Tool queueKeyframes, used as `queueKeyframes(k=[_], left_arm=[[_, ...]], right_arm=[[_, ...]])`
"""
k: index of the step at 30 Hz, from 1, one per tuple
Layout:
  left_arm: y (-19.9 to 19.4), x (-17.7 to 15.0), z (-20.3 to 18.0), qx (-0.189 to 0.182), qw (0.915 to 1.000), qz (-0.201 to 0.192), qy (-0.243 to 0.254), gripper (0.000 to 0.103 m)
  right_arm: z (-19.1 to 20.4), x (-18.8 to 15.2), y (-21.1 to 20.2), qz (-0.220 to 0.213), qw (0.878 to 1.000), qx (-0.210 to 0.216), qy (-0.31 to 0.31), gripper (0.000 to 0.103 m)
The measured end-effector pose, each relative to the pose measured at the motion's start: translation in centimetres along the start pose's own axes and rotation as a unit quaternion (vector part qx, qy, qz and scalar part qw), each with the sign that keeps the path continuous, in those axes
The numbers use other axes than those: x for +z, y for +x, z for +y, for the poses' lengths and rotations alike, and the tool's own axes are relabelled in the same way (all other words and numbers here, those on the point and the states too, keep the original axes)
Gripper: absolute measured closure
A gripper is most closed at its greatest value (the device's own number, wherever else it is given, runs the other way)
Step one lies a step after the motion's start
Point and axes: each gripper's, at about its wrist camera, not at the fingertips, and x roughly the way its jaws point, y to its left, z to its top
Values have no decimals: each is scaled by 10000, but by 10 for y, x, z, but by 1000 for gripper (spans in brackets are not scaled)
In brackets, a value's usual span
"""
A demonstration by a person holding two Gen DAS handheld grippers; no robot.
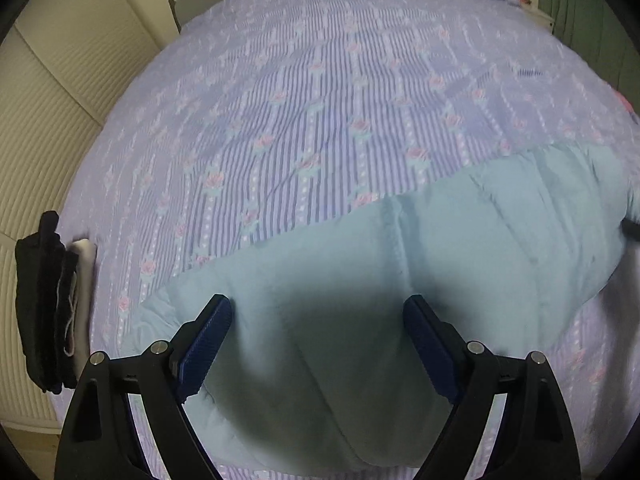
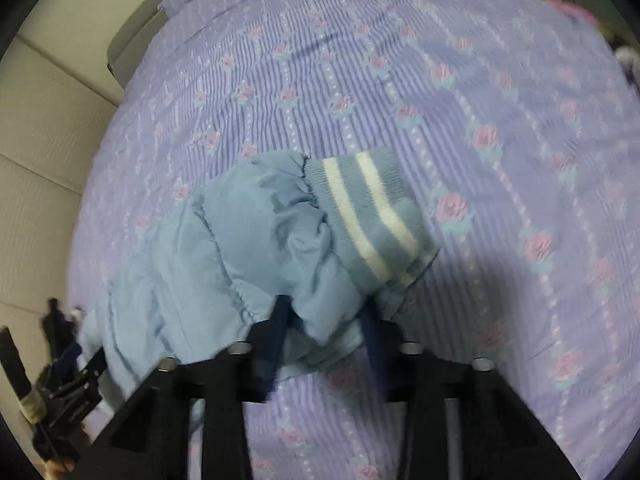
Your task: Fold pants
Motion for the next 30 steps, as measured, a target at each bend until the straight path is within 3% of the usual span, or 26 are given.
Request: queueKeyframes(k=[2, 4, 6, 8, 10, 14, 17, 21, 26, 28, 30], left_arm=[[6, -1, -3, 102, 9998, 26, 157, 13], [12, -6, -5, 179, 9996, 73, 199, 12], [16, -8, -3, 126, 9998, 156, 88, 12], [11, -9, 3, 55, 9998, 197, -58, 13], [-7, -13, 16, 15, 9997, -1, -247, 13], [-43, -32, 55, -180, 9973, -369, -610, 13], [-56, -53, 101, -627, 9915, -402, -1063, 13], [-48, -82, 170, -1260, 9740, -261, -1866, 15], [-23, -101, 214, -1623, 9641, -64, -2101, 25], [-15, -104, 222, -1803, 9617, -28, -2066, 37], [-3, -103, 227, -2067, 9570, 41, -2035, 41]], right_arm=[[8, 7, -15, -268, 9995, -113, -112, 84], [19, 13, -14, -110, 9979, -549, -311, 84], [21, 18, -8, 77, 9954, -906, -301, 79], [28, 15, -13, -34, 9911, -1284, -354, 69], [39, 5, -31, -263, 9881, -1416, -532, 65], [73, -32, -69, -338, 9883, -975, -1121, 48], [116, -59, -73, -132, 9859, -487, -1596, 48], [166, -97, -66, 150, 9797, 60, -1998, 48], [213, -120, -43, 474, 9761, 89, -2119, 48], [227, -126, -40, 521, 9726, 44, -2264, 48], [240, -128, -36, 497, 9698, -126, -2383, 48]])
